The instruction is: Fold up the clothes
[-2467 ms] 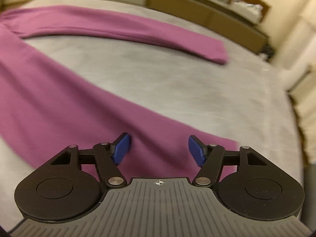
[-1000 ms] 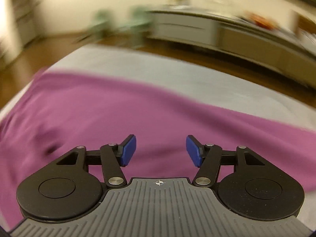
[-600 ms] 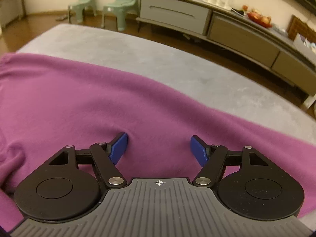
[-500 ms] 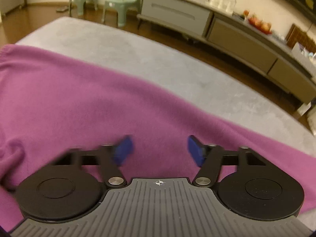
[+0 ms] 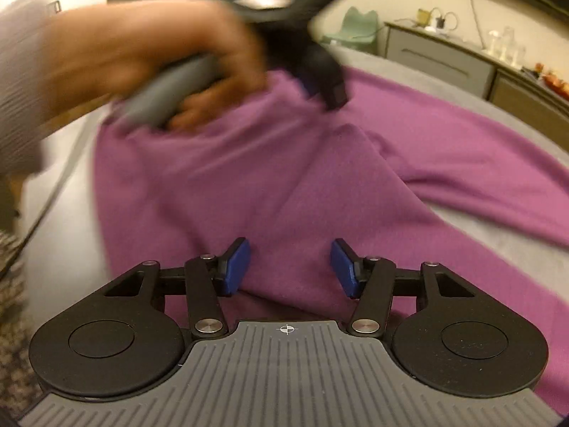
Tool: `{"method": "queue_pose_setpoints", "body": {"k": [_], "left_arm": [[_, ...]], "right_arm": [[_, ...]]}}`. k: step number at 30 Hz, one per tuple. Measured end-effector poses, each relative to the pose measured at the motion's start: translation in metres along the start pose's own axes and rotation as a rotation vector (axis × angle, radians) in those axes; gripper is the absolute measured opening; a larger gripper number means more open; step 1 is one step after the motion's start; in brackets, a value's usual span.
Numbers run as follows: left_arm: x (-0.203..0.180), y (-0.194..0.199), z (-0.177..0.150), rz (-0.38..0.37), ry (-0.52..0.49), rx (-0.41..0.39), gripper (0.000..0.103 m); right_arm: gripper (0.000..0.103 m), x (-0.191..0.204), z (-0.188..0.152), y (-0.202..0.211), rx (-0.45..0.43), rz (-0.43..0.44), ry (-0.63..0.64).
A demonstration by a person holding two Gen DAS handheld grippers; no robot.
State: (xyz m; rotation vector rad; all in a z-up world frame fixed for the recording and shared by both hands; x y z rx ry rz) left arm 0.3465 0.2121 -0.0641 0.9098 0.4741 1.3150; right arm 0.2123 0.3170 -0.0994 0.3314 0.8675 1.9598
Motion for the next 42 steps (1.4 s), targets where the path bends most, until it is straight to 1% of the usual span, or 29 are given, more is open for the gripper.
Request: {"method": "queue_pose_setpoints", "body": {"k": [3, 4, 5, 7, 8, 11, 12, 13, 15, 17, 18, 19, 20, 21, 22, 24, 26, 27, 28, 30, 32, 33, 34, 35, 36, 37, 38, 40, 42], "left_arm": [[0.004, 0.008, 0.001, 0.008, 0.020, 0.031, 0.027], [0.008, 0.020, -0.003, 0.003, 0.052, 0.017, 0.027], [0.010, 0.036, -0.009, -0.019, 0.079, -0.014, 0.027], [0.010, 0.073, -0.033, -0.083, 0.109, -0.070, 0.034], [0.011, 0.087, -0.049, -0.105, 0.115, -0.078, 0.034], [0.023, 0.105, -0.117, -0.099, 0.104, -0.006, 0.033], [0.029, 0.108, -0.139, -0.084, 0.105, 0.021, 0.032], [0.038, 0.112, -0.157, -0.060, 0.118, 0.018, 0.033], [0.063, 0.122, -0.176, 0.000, 0.162, 0.009, 0.033], [0.083, 0.128, -0.187, 0.083, 0.159, 0.033, 0.033], [0.089, 0.131, -0.189, 0.112, 0.158, 0.047, 0.033], [0.092, 0.134, -0.188, 0.152, 0.157, 0.065, 0.028], [0.092, 0.139, -0.185, 0.197, 0.143, 0.074, 0.025], [0.085, 0.145, -0.178, 0.214, 0.121, 0.054, 0.025], [0.074, 0.150, -0.171, 0.197, 0.103, 0.023, 0.026], [0.049, 0.154, -0.163, 0.129, 0.065, 0.002, 0.029], [0.028, 0.153, -0.160, 0.081, 0.030, 0.008, 0.030], [0.027, 0.146, -0.166, 0.086, 0.024, 0.043, 0.030], [0.030, 0.139, -0.173, 0.096, 0.030, 0.070, 0.030], [0.041, 0.136, -0.178, 0.117, 0.046, 0.063, 0.030], [0.051, 0.136, -0.179, 0.161, 0.058, 0.084, 0.032], [0.053, 0.137, -0.178, 0.182, 0.059, 0.104, 0.033], [0.052, 0.138, -0.176, 0.201, 0.056, 0.124, 0.030], [0.047, 0.143, -0.172, 0.226, 0.049, 0.129, 0.026], [0.032, 0.152, -0.164, 0.208, 0.044, 0.101, 0.025], [0.013, 0.162, -0.155, 0.152, 0.042, 0.057, 0.025], [-0.007, 0.173, -0.146, 0.096, 0.041, 0.014, 0.025], [-0.064, 0.187, -0.131, -0.061, 0.014, -0.037, 0.028], [-0.122, 0.189, -0.123, -0.183, -0.039, -0.042, 0.028]], "right_arm": [[0.054, 0.006, -0.006, 0.008, 0.009, 0.026, -0.003], [0.048, 0.000, -0.005, 0.015, 0.011, 0.035, -0.025], [0.048, -0.007, -0.003, 0.028, -0.012, 0.036, -0.046], [0.052, -0.022, -0.003, 0.051, -0.070, -0.001, -0.045], [0.052, -0.031, -0.009, 0.058, -0.077, -0.034, -0.037], [0.052, -0.056, -0.041, 0.058, -0.024, -0.100, -0.050], [0.052, -0.061, -0.052, 0.053, 0.011, -0.103, -0.071], [0.053, -0.062, -0.063, 0.054, 0.036, -0.094, -0.080], [0.055, -0.051, -0.078, 0.069, 0.040, -0.063, -0.067], [0.060, -0.046, -0.087, 0.080, 0.072, 0.006, -0.049], [0.060, -0.044, -0.089, 0.086, 0.093, 0.047, -0.038], [0.054, -0.045, -0.089, 0.088, 0.109, 0.074, -0.035], [0.053, -0.056, -0.085, 0.088, 0.106, 0.062, -0.047], [0.054, -0.076, -0.082, 0.086, 0.087, 0.010, -0.069], [0.055, -0.101, -0.083, 0.083, 0.075, -0.057, -0.091], [0.055, -0.154, -0.093, 0.084, 0.076, -0.201, -0.130], [0.055, -0.210, -0.119, 0.091, 0.123, -0.344, -0.157], [0.056, -0.234, -0.136, 0.099, 0.145, -0.382, -0.189], [0.066, -0.255, -0.152, 0.111, 0.156, -0.397, -0.237], [0.077, -0.296, -0.187, 0.133, 0.186, -0.410, -0.346], [0.081, -0.340, -0.222, 0.158, 0.203, -0.447, -0.435], [0.081, -0.361, -0.235, 0.168, 0.216, -0.489, -0.481], [0.077, -0.380, -0.243, 0.177, 0.229, -0.519, -0.545], [0.061, -0.393, -0.246, 0.184, 0.228, -0.545, -0.585], [0.056, -0.396, -0.241, 0.188, 0.201, -0.561, -0.583], [0.059, -0.393, -0.233, 0.190, 0.166, -0.569, -0.566], [0.058, -0.385, -0.225, 0.188, 0.140, -0.553, -0.542], [0.058, -0.355, -0.205, 0.173, 0.108, -0.463, -0.473], [0.058, -0.316, -0.175, 0.148, 0.086, -0.367, -0.394]]}}
Point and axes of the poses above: each gripper's, at about its wrist camera, not at the fingertips, and y roughly against the way its jaws point, x to its left, z to its top, the point moved 9 cm from there along -y, roughly the way its jaws point, and after that the axes turned 10 degrees about -z, right-handed, at the moved point
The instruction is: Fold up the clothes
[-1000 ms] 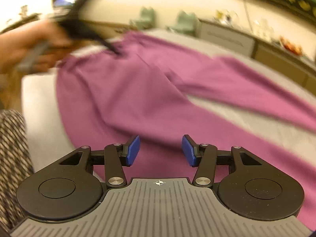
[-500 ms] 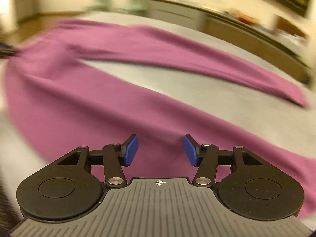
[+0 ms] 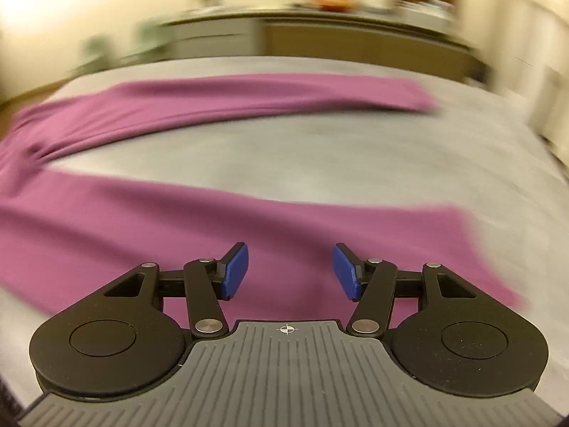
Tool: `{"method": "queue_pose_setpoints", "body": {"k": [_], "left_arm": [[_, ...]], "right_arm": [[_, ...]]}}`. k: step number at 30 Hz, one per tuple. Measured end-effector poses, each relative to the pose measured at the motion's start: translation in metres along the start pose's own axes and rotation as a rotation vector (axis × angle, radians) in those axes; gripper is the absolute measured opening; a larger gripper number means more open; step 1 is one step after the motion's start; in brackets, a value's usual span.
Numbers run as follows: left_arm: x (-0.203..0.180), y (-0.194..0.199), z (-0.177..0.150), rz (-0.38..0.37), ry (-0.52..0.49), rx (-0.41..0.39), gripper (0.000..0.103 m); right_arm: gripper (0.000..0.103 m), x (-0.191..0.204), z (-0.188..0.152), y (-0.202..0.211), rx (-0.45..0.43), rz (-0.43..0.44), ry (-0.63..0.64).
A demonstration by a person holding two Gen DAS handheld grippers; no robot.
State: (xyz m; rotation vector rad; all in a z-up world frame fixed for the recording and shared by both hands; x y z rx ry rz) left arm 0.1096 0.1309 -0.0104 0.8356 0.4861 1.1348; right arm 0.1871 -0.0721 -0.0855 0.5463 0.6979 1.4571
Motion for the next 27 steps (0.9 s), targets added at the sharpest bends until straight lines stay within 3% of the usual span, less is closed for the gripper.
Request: {"method": "queue_pose_setpoints", "body": {"k": [4, 7, 10, 12, 14, 16, 18, 22, 25, 27], "left_arm": [[-0.072, -0.031, -0.001, -0.086, -0.086, 0.048, 0.028], [-0.080, -0.037, -0.009, -0.060, -0.097, 0.045, 0.024], [-0.086, -0.025, -0.023, -0.078, -0.110, 0.087, 0.005], [-0.098, -0.013, -0.036, -0.062, -0.185, 0.102, 0.004], [-0.102, -0.004, -0.037, -0.072, -0.193, 0.108, 0.006], [-0.097, 0.005, -0.027, -0.101, -0.144, 0.055, 0.016], [-0.088, 0.009, -0.011, -0.099, -0.108, 0.001, 0.019], [-0.060, -0.021, 0.028, -0.098, -0.015, -0.028, 0.019], [-0.047, -0.073, 0.045, -0.087, -0.002, 0.050, 0.020], [-0.044, -0.088, 0.050, -0.059, -0.032, 0.050, 0.020]], "right_arm": [[0.055, 0.104, 0.029, -0.014, -0.013, 0.163, 0.111], [0.055, 0.144, 0.036, -0.041, 0.032, 0.162, 0.165], [0.054, 0.141, 0.049, -0.064, 0.008, 0.101, 0.178], [0.055, 0.135, 0.061, -0.072, 0.008, 0.062, 0.167], [0.052, 0.132, 0.066, -0.072, 0.021, 0.051, 0.146], [0.047, 0.136, 0.064, -0.050, -0.005, 0.059, 0.135], [0.047, 0.155, 0.053, -0.018, -0.040, 0.146, 0.159], [0.047, 0.200, 0.019, 0.010, -0.034, 0.274, 0.237], [0.050, 0.214, 0.000, 0.013, -0.072, 0.247, 0.289], [0.050, 0.211, -0.008, 0.019, -0.089, 0.227, 0.312]]}}
Point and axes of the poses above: each gripper's, at about its wrist camera, not at the fingertips, and y roughly against the way its jaws point, x to its left, z to its top, the point moved 9 cm from there along -y, roughly the way its jaws point, and after that the axes turned 10 degrees about -z, right-handed, at the moved point
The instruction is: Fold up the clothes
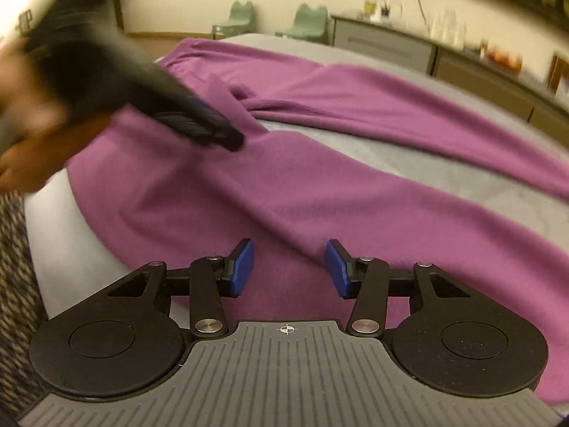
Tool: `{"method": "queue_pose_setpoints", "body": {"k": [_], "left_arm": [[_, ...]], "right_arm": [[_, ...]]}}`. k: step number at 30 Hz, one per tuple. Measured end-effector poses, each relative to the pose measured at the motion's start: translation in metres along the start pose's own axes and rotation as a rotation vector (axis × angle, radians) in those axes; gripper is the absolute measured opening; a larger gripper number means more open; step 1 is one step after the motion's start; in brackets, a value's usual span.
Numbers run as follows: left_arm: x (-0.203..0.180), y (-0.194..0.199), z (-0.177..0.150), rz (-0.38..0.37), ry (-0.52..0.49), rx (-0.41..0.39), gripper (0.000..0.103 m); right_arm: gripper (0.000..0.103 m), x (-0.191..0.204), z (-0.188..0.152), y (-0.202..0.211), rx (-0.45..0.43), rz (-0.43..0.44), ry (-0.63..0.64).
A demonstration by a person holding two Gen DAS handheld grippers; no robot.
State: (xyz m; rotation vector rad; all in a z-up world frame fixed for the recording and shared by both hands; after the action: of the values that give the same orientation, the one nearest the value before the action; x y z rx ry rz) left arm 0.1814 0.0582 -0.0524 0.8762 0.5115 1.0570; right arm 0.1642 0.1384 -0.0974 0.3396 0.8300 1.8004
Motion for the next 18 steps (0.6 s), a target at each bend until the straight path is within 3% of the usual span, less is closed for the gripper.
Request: {"method": "queue_pose_setpoints", "body": {"k": [6, 8, 12, 15, 16, 18], "left_arm": [[0.007, -0.015, 0.019, 0.027, -0.021, 0.018, 0.017], [0.003, -0.019, 0.019, 0.030, -0.043, 0.030, 0.017], [0.005, -0.024, 0.020, 0.026, -0.049, 0.037, 0.017], [0.014, -0.022, 0.018, 0.017, -0.002, 0.024, 0.026], [0.019, -0.018, 0.017, 0.021, 0.019, 0.014, 0.032], [0.030, -0.015, 0.014, 0.014, 0.075, -0.014, 0.034]], "right_arm": [[0.050, -0.001, -0.015, 0.019, 0.051, 0.009, 0.013], [0.050, 0.003, -0.007, 0.019, 0.069, 0.023, 0.009], [0.048, 0.024, 0.026, 0.009, -0.004, 0.032, 0.022], [0.051, 0.034, 0.021, -0.011, 0.013, 0.035, 0.014], [0.050, 0.037, 0.016, -0.012, 0.015, 0.037, 0.018], [0.050, 0.042, 0.005, 0.000, 0.021, 0.055, 0.041]]}}
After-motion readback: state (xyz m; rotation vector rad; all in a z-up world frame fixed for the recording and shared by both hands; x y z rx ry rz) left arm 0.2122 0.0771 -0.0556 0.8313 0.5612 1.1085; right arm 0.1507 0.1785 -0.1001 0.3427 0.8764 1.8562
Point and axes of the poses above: each gripper's, at about its wrist camera, not at the fingertips, and y roughly against the way its jaws point, x to its left, z to its top, the point moved 9 cm from there along -y, roughly the way its jaws point, and after that the axes turned 10 degrees about -z, right-handed, at the moved point
